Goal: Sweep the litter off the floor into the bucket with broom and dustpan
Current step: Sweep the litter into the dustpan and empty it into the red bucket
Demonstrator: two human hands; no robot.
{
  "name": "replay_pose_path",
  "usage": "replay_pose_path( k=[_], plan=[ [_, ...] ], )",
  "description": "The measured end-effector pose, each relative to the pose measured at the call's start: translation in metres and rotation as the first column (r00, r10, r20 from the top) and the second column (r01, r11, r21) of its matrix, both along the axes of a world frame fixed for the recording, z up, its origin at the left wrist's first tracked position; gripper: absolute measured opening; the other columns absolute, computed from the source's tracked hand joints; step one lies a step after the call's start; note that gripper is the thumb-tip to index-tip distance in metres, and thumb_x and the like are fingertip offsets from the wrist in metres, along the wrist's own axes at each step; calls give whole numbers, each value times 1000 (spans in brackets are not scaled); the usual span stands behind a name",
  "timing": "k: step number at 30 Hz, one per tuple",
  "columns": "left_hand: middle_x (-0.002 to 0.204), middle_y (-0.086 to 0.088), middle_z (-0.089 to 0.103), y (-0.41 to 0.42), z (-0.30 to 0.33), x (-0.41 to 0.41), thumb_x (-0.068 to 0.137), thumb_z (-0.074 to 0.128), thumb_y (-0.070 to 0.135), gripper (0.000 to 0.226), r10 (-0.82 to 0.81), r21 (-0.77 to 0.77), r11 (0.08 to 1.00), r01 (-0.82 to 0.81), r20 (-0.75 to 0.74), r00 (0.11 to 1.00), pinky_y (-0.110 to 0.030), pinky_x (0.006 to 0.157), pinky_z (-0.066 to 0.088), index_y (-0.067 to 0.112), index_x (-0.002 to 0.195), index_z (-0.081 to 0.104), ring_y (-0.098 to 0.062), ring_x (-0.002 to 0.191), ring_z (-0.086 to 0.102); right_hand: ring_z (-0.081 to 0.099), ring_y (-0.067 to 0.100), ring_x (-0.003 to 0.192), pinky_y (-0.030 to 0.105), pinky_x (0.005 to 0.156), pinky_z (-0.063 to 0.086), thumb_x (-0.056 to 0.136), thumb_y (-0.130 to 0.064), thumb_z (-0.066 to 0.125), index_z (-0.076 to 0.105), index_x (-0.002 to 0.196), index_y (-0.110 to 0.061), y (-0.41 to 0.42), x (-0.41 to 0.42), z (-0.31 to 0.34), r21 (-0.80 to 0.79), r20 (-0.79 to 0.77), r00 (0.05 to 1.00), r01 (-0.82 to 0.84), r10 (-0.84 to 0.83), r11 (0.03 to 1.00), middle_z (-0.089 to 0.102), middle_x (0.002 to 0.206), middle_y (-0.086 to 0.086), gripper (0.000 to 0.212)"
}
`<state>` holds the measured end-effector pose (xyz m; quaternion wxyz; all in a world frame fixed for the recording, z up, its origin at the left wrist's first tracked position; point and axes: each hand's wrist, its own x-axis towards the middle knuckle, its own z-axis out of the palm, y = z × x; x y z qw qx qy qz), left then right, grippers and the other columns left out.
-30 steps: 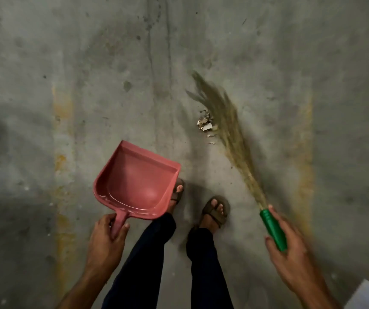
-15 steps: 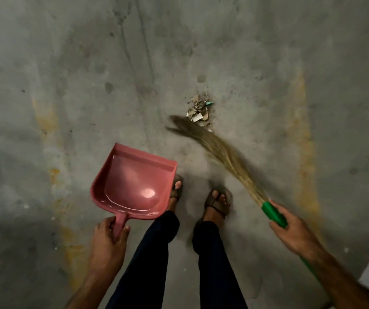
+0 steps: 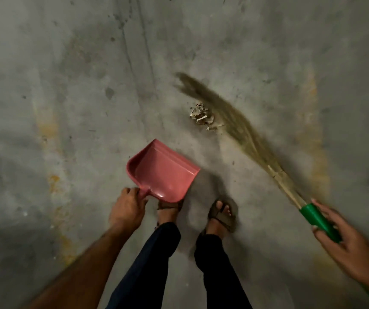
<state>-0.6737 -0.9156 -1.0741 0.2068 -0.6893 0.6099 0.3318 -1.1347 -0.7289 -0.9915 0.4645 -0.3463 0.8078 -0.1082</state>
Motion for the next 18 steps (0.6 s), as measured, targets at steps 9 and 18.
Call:
replay_pose_path(
  k=[9,18],
  plan=[
    [119,-11,54,-81,-111,-79,96,52,37,29,-170,-77,982,173,46,984,-47,86,49,25,121,60,-38,107,59,59,35,94,42,79,53,87,-35,61,29,146,-48,-106,-55,-117,202,-381,816,-386,435,900,54,103,7,69],
    [105,-10,57,-115,-142,-47,92,56,39,36,-299,-70,952,298,-13,954,-40,81,49,26,126,58,-35,99,60,59,12,74,33,60,53,88,-30,57,38,143,-51,-34,-21,-89,66,-196,797,-570,571,819,48,100,-16,62]
  ],
)
